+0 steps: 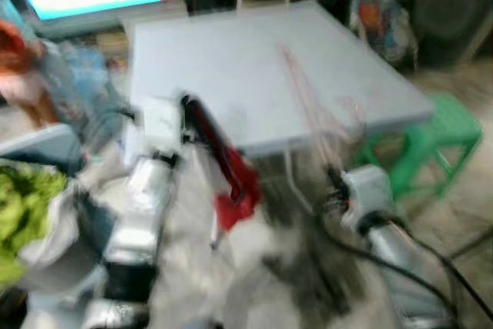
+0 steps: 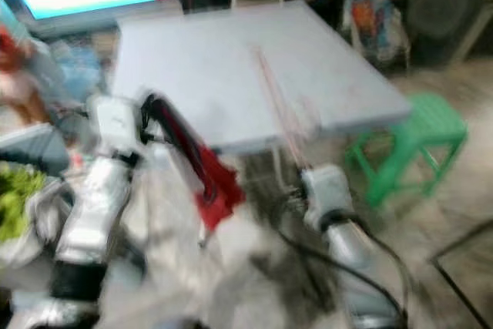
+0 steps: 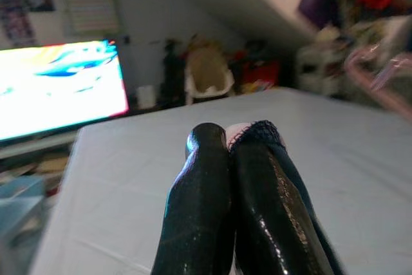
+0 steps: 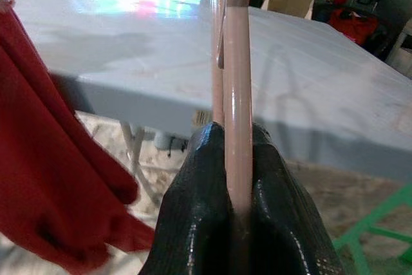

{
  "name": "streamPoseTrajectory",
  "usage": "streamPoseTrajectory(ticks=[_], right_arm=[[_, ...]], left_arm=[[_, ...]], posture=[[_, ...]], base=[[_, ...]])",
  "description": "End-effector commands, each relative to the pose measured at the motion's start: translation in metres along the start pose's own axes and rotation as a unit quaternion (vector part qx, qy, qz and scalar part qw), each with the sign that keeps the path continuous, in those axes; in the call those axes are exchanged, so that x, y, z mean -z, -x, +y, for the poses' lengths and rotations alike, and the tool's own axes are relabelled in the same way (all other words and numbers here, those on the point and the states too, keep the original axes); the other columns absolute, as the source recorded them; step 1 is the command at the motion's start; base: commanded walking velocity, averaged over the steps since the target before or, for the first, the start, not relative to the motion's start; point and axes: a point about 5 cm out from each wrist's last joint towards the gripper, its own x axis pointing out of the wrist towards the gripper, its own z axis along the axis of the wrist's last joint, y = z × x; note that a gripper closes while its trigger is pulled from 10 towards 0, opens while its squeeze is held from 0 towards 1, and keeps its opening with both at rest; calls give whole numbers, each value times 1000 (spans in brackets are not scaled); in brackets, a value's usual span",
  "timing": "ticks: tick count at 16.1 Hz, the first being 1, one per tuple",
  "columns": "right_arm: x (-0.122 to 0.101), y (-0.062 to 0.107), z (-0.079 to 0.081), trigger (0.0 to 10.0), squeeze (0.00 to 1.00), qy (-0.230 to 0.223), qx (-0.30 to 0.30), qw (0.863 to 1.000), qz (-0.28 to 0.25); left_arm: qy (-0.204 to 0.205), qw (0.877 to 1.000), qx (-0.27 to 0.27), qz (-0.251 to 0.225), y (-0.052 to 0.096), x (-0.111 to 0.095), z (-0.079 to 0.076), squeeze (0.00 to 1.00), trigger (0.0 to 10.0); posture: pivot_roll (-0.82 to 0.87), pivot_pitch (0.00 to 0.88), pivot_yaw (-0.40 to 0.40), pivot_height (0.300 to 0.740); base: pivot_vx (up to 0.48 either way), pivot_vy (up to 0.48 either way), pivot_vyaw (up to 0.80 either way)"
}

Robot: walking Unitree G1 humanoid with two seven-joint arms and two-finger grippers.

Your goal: Hang hanger

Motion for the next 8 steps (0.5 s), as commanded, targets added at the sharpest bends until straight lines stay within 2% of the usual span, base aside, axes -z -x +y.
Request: streamPoseTrajectory(ticks=[1, 5, 8], right_arm=[[-1, 2, -8, 10000, 0, 12, 11, 1000, -1], [0, 1, -8, 10000, 0, 14, 13, 1000, -2], [1, 1, -6, 10000, 0, 15, 13, 1000, -2]], left_arm=[[3, 1000, 2, -26, -10, -15, -4, 0, 10000], [-4, 998, -14, -62, -27, -39, 7, 0, 10000], [-15, 997, -42, -67, -36, -47, 24, 0, 10000]], posture=[[-54, 0, 56, 740], [-52, 0, 53, 740], [-50, 0, 55, 740]], base=[[480, 0, 0], [480, 0, 0], [464, 0, 0]])
